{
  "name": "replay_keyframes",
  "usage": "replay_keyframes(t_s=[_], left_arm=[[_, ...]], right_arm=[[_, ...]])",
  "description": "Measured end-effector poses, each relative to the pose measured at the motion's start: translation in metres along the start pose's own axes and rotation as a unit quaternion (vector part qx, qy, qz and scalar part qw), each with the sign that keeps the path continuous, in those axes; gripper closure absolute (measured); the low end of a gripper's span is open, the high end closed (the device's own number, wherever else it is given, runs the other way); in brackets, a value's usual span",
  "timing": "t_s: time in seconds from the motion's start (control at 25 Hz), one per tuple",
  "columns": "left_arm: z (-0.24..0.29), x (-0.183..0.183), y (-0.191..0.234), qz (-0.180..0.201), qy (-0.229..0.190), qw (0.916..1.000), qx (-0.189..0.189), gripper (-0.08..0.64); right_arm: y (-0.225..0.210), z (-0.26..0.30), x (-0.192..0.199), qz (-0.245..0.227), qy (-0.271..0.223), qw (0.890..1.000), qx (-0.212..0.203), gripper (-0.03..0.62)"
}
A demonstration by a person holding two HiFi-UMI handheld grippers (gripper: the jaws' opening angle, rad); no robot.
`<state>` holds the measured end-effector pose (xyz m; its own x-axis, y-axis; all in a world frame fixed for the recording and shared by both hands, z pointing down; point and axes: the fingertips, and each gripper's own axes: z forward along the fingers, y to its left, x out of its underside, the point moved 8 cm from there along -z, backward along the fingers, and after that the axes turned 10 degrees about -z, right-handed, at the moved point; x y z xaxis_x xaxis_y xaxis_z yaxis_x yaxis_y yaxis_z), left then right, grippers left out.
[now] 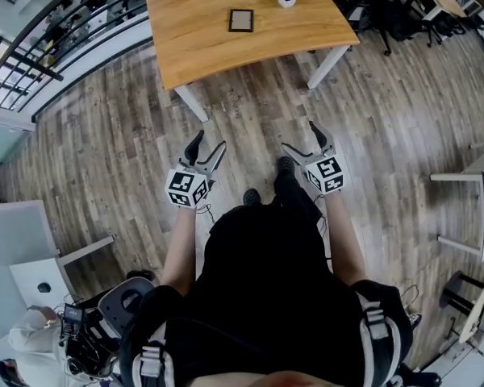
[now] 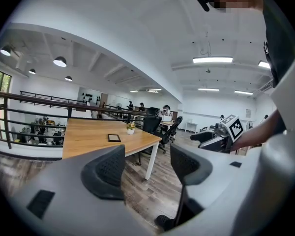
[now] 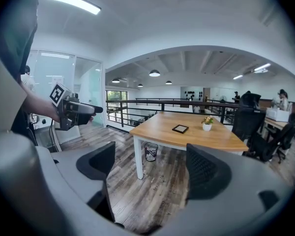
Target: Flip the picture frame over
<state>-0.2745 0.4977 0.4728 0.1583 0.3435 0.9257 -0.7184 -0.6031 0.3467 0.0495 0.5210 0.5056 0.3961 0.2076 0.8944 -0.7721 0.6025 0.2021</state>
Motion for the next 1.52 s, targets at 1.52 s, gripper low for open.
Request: replay_keyframes(t_s=[1.52], left_arm=[[0.167, -0.03, 0.018, -0.047, 0.021, 0.988, -0.146, 0.259]], right_arm=[[-0.211, 0.15, 0.015, 0.049, -0.015, 0.988, -0.146, 0.153]])
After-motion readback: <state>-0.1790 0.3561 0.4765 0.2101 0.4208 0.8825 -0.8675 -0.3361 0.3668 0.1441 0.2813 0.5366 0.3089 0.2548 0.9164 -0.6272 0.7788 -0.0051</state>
